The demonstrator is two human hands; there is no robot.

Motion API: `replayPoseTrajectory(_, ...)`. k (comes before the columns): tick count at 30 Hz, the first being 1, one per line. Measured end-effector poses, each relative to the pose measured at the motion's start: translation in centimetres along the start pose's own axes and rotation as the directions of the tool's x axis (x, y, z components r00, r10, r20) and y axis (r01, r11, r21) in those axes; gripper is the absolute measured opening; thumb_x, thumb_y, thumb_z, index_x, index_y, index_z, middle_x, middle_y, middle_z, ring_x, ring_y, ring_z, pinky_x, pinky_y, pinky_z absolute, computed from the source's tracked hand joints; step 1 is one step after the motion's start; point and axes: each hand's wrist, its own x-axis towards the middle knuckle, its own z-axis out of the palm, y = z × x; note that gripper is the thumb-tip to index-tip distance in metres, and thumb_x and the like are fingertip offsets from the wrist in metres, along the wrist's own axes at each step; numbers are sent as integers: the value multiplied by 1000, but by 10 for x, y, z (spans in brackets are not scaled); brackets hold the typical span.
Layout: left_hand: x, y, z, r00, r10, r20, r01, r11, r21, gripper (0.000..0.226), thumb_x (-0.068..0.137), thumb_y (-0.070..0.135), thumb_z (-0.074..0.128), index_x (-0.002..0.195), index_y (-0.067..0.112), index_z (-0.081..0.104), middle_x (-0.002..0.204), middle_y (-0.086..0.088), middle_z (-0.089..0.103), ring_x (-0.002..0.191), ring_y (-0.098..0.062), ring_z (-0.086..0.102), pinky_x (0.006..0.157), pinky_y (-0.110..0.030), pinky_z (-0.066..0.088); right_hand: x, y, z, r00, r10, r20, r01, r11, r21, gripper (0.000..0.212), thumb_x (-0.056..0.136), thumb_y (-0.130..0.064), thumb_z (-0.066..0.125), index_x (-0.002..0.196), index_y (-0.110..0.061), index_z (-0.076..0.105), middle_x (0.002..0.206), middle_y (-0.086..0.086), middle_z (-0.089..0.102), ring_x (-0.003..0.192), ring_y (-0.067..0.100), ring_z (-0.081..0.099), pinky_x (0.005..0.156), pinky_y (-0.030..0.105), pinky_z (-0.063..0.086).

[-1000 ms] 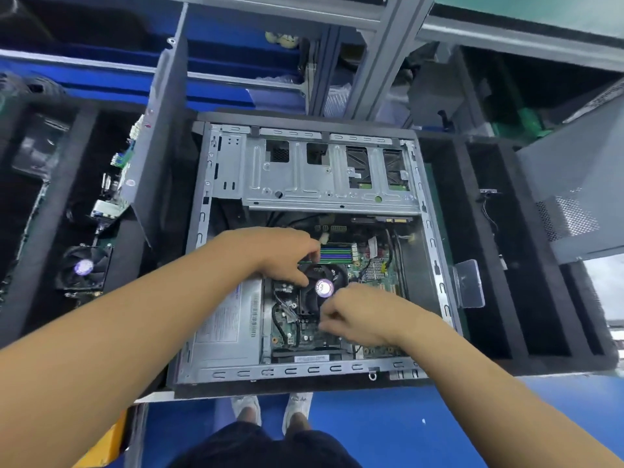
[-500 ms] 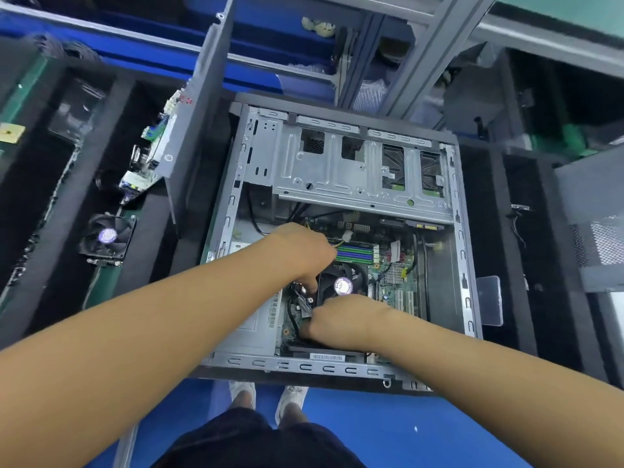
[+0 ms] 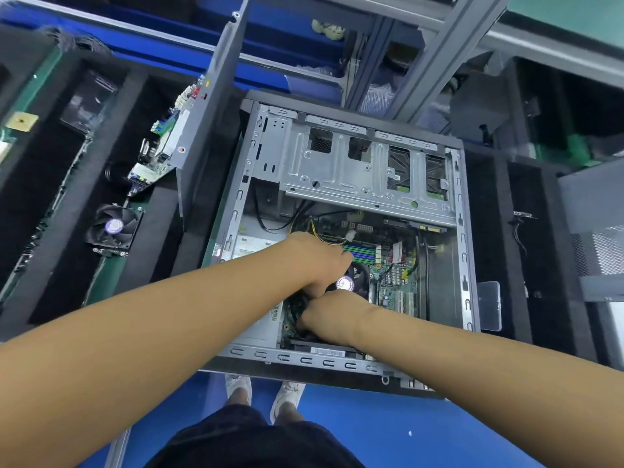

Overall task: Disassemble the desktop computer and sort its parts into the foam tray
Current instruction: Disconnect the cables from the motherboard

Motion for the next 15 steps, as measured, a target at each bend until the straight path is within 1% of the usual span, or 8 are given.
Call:
replayPoseTrajectory(2, 0, 1, 1, 1000, -7, -14, 7, 1000, 20, 63, 85, 19, 66, 138, 13, 32, 127, -4, 44, 61, -19, 38, 50, -36, 35, 0, 0, 0, 1000, -3, 5, 3, 1000, -13, 32, 95, -1, 46, 119, -12, 64, 107, 11, 67, 96, 32, 64, 66, 37, 47)
replayPoseTrajectory(4, -1, 2, 3, 1000, -13, -21, 15, 998, 59, 65, 87, 16, 66, 141, 12, 29, 130, -4, 44, 62, -21, 39, 54, -37, 38, 0, 0, -1, 1000, -18, 9, 18, 1000, 0, 31, 95, -1, 45, 118, -12, 63, 104, 13, 65, 94, 33, 64, 66, 38, 48)
replayPoseTrajectory(6, -1, 2, 3, 999, -29, -17, 30, 997, 77, 68, 88, 18, 69, 142, 12, 28, 132, -4, 45, 73, -24, 45, 57, -38, 40, -3, 0, -3, 999, -40, -4, 40, 999, 16, 31, 96, -2, 44, 119, -13, 62, 103, 14, 65, 93, 34, 64, 70, 39, 52)
replayPoseTrajectory(8, 1, 1, 1, 1000, -30, 6, 30, 998, 48, 69, 90, 21, 69, 143, 12, 26, 130, -4, 50, 86, -28, 52, 59, -38, 39, -7, 3, -5, 998, -53, -24, 54, 997, 53, 28, 99, -7, 45, 119, -14, 62, 104, 15, 64, 93, 34, 63, 73, 40, 52)
replayPoseTrajectory(10, 6, -2, 0, 998, -40, 56, 42, 999, -29, 63, 95, 22, 61, 145, 15, 23, 127, -2, 60, 98, -27, 58, 57, -33, 35, -11, 6, -6, 998, -49, -38, 51, 996, 74, 25, 100, -9, 44, 119, -12, 60, 104, 17, 64, 92, 35, 62, 68, 37, 44)
replayPoseTrajectory(11, 8, -3, -1, 996, -45, 77, 49, 997, -54, 62, 96, 21, 59, 146, 17, 22, 125, -2, 62, 101, -27, 60, 56, -31, 34, -12, 6, -7, 998, -50, -37, 52, 996, 66, 25, 99, -7, 43, 120, -10, 58, 104, 18, 63, 93, 35, 62, 66, 36, 39)
replayPoseTrajectory(13, 7, -5, -4, 995, -40, 94, 45, 998, -51, 71, 92, 23, 67, 147, 19, 22, 128, -2, 59, 103, -29, 60, 60, -34, 40, -13, 4, -7, 998, -61, -28, 62, 997, 41, 27, 97, -1, 43, 120, -6, 57, 104, 18, 63, 93, 36, 62, 65, 36, 35)
replayPoseTrajectory(15, 5, -4, -5, 994, -24, 102, 24, 1000, 3, 78, 85, 29, 76, 146, 19, 28, 132, 0, 53, 111, -29, 59, 69, -39, 44, -15, 6, -7, 996, -77, -35, 80, 994, 78, 22, 99, -4, 44, 116, -6, 58, 99, 17, 62, 90, 35, 62, 64, 36, 36)
